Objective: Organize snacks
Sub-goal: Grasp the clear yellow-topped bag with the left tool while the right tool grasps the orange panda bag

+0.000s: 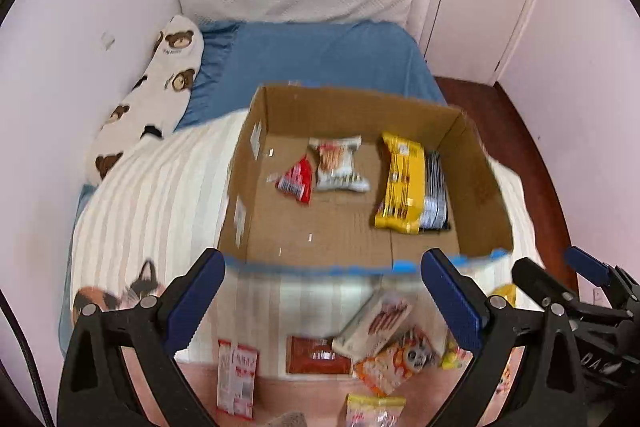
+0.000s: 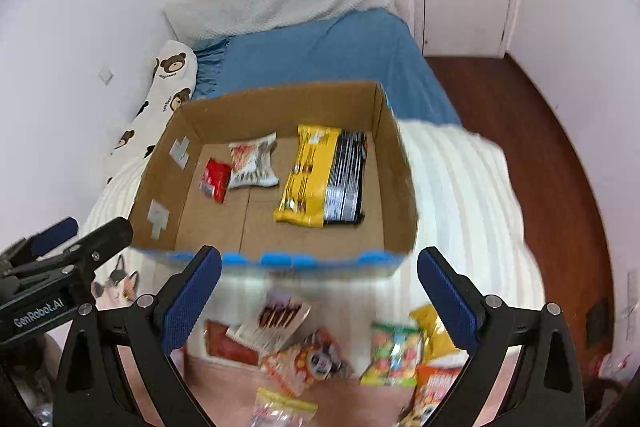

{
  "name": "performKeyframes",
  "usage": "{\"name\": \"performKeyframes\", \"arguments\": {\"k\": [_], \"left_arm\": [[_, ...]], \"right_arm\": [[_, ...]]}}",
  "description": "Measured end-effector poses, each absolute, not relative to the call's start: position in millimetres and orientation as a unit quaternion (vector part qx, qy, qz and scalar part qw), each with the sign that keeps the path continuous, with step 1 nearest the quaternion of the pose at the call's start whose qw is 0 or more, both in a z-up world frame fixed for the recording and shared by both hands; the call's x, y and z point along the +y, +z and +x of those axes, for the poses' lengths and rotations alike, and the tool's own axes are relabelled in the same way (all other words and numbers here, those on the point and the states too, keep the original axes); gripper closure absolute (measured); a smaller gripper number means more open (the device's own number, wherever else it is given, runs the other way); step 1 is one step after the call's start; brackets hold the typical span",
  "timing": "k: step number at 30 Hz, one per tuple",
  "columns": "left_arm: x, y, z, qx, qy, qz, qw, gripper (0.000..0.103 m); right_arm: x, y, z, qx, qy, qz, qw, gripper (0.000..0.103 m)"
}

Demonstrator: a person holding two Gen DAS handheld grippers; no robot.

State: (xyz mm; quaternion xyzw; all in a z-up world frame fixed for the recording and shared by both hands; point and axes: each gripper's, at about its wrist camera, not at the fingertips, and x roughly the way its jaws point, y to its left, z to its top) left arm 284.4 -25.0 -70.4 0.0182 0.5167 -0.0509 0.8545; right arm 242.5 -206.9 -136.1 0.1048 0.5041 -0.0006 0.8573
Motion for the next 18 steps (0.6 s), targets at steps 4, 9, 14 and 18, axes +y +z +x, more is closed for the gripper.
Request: {"name": "performKeyframes", "arguments": {"k": [4, 9, 14, 18], "left_arm": [[-24, -111, 251, 0.565, -0.056, 0.031, 0.823, 0.002], [-35, -191, 205, 0.663, -0.089, 0.036, 0.743, 0.002], [-58, -250, 171, 0.724, -0.121, 0.038, 0.678, 0.002], [-83, -290, 154, 0.75, -0.14, 0.066, 0.643, 0.002]], "right_arm": [[-220, -164, 212, 0.538, -0.008, 0.136, 0.832, 0.003], [-245, -214, 170, 0.589, -0.029, 0.174, 0.789, 0.003], [-273, -261, 124, 0.63, -0.061, 0.213, 0.744, 0.003], [-299, -282, 97, 0.641, -0.096, 0.237, 0.724, 0.003]]}}
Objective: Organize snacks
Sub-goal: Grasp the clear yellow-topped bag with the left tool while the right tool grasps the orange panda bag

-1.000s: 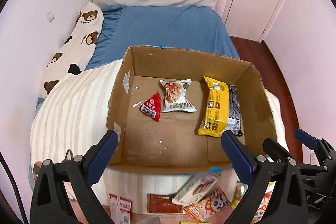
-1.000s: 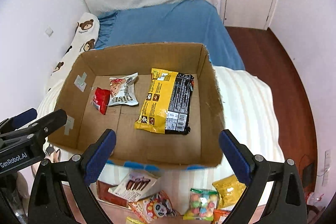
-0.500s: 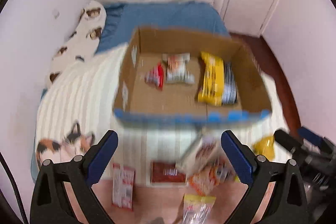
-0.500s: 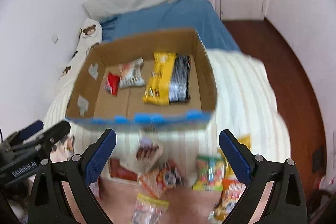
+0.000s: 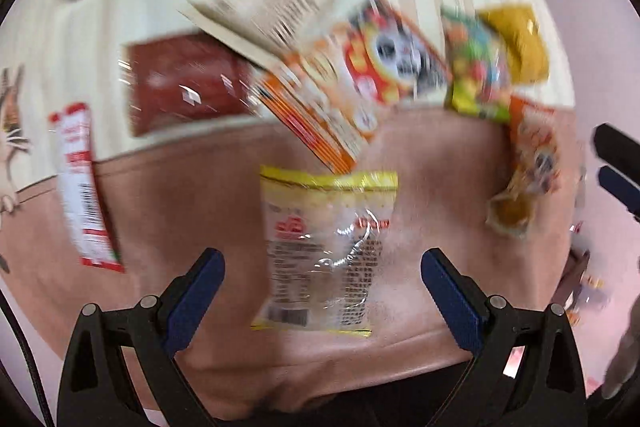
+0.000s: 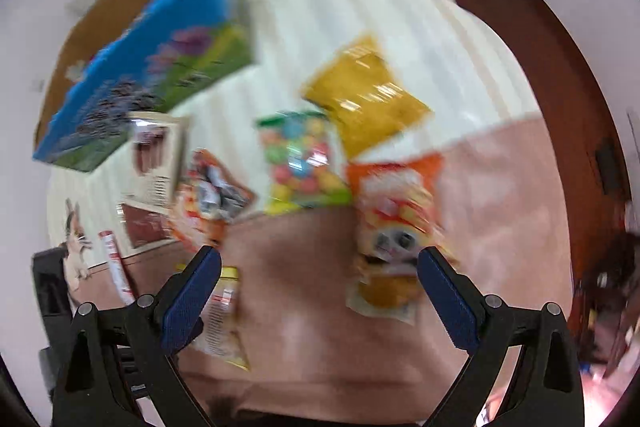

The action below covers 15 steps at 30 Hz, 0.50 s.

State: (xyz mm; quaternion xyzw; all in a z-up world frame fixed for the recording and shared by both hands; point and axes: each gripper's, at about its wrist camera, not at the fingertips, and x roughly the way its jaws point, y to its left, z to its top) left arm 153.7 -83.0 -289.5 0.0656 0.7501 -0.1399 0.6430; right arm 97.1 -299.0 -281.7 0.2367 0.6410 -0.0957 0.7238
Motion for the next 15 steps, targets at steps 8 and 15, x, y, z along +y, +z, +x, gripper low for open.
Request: {"name": "performKeyframes", "arguments": {"k": [8, 15], "left_arm": [[-94, -323, 141, 0.763, -0.133, 0.088, 0.627, 0.048], [-44, -310, 159, 0.752, -0.066, 0.029, 0.655, 0.05]], "right_arm": [[-341, -317, 81, 0.649, -0.143, 0.276, 0.694, 0.003], [-336, -345, 108, 0.662, -0.146, 0.252, 0.691, 0.003]]}}
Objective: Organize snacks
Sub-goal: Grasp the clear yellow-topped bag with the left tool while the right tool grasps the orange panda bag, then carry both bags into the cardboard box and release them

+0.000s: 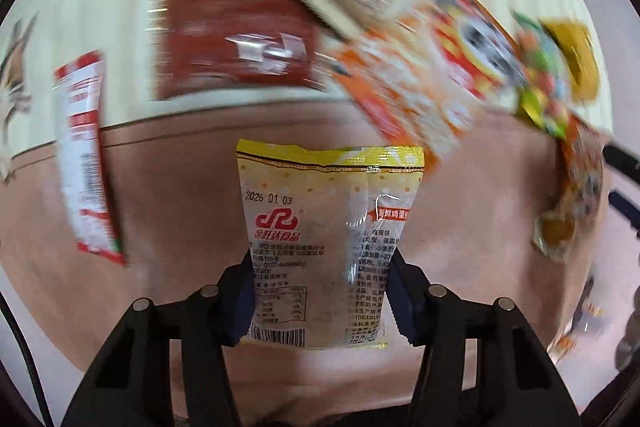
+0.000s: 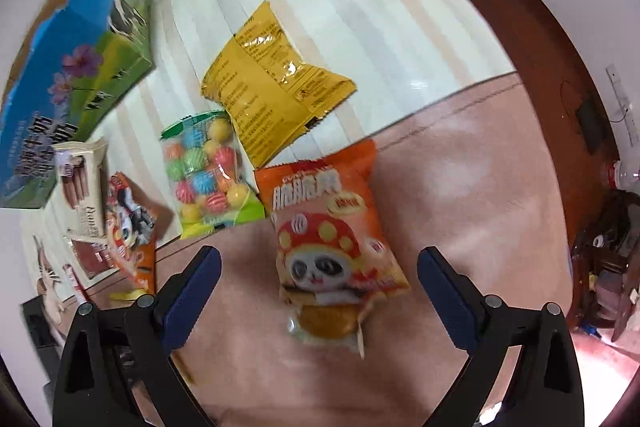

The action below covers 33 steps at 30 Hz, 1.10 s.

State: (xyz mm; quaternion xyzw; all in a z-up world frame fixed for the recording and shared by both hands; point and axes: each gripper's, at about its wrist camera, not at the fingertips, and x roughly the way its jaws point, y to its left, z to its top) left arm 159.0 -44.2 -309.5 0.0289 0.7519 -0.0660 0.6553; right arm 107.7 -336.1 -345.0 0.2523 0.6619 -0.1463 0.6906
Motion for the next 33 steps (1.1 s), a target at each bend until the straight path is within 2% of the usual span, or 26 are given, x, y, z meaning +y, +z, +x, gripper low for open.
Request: {"name": "performKeyframes", "arguments": {"k": [3, 5, 10, 16, 22, 24, 25, 26, 33], "left_arm": [[-26, -309, 166, 0.751, -0.044, 0.01, 0.658, 0.05], [-18, -312, 169, 0.757, -0.042, -0.002, 0.652, 0.05], [-18, -318, 167, 0.764, -0.045, -0.005, 0.644, 0.048], [-20, -334, 147, 0.77, -0.046, -0.004, 0.636, 0.049], [-27, -340, 139, 0.775, -0.051, 0.002, 0.63, 0.049], [-29, -342, 140, 0.777, -0.05, -0.001, 0.628, 0.049], [-28, -344, 140, 0.777, -0.05, -0.002, 0.627, 0.048], [-25, -345, 141, 0.777, -0.05, -0.002, 0.627, 0.048], [-18, -349, 144, 0.77, -0.041, 0.005, 0.636, 0.051]], "right_arm": [[-327, -363, 123, 0.68, -0.148, 0.214, 0.686, 0.009], [-321, -379, 131, 0.696, -0.149, 0.185, 0.678, 0.035], [-307, -377, 136, 0.696, -0.129, 0.166, 0.686, 0.048], [-266, -360, 125, 0.701, -0.04, 0.196, 0.685, 0.05], [-225, -384, 116, 0.73, 0.018, 0.2, 0.654, 0.049], [-224, -393, 110, 0.736, 0.016, 0.212, 0.643, 0.042], [-222, -396, 110, 0.739, 0.016, 0.211, 0.639, 0.034], [-222, -396, 109, 0.739, 0.015, 0.214, 0.638, 0.03], [-201, -405, 103, 0.737, 0.01, 0.216, 0.64, 0.031]]}}
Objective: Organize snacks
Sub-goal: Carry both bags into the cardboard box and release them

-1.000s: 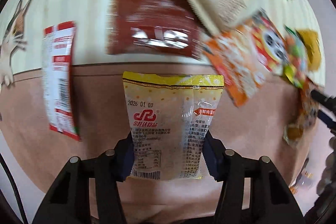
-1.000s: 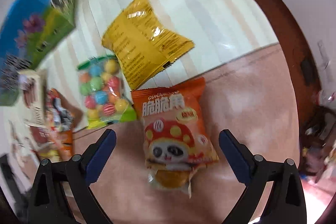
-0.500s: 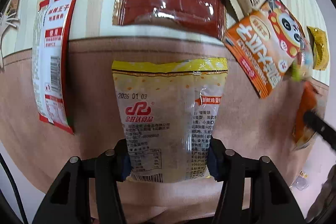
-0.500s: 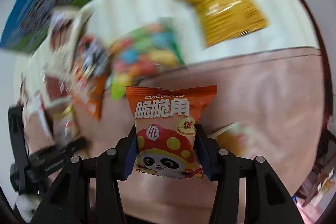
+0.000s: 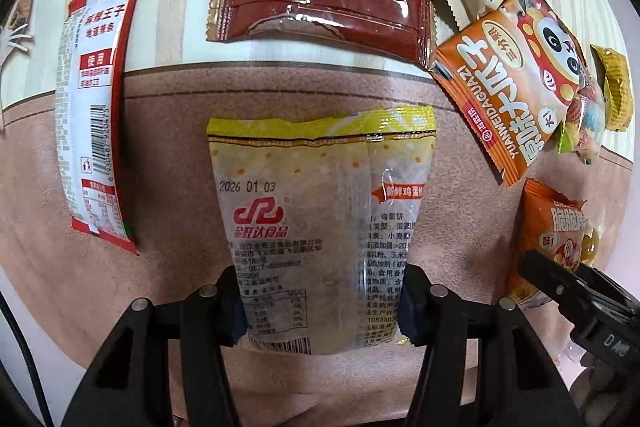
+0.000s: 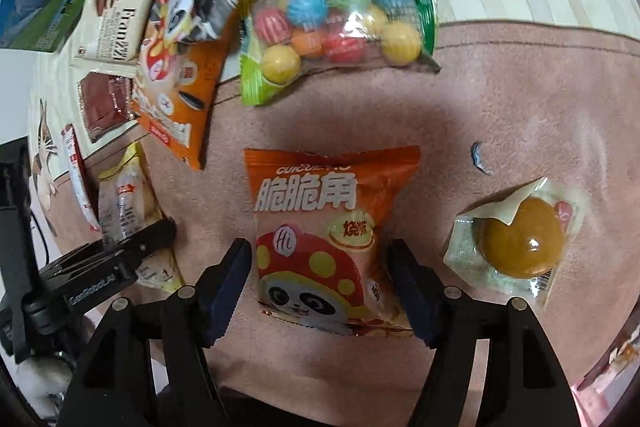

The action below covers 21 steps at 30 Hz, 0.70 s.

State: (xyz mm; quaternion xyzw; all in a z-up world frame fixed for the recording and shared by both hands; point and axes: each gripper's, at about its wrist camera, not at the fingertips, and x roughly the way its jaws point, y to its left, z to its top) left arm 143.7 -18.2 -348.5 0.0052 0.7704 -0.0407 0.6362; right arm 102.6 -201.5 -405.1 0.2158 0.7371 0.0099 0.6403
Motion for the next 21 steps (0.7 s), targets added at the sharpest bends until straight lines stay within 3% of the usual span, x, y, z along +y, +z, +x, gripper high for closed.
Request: {"name": "performKeyframes", "arguments": {"k": [4, 8, 14, 21], "left_arm": [[-21, -334, 148, 0.768, -0.04, 0.011, 0.639, 0.056], [-23, -318, 147, 0.761, -0.043, 0.007, 0.647, 0.058], [-30, -270, 150, 0.737, -0.072, -0.006, 0.672, 0.059], [-33, -154, 205, 0.664, -0.119, -0.055, 0.736, 0.059]], "right_arm": [[-203, -407, 97, 0.73, 0.001, 0.208, 0.651, 0.046], [-205, -398, 97, 0.725, 0.007, 0.202, 0.659, 0.052], [-203, -355, 100, 0.698, 0.039, 0.221, 0.68, 0.053], [-219, -261, 147, 0.624, 0.091, 0.257, 0.733, 0.053]]}}
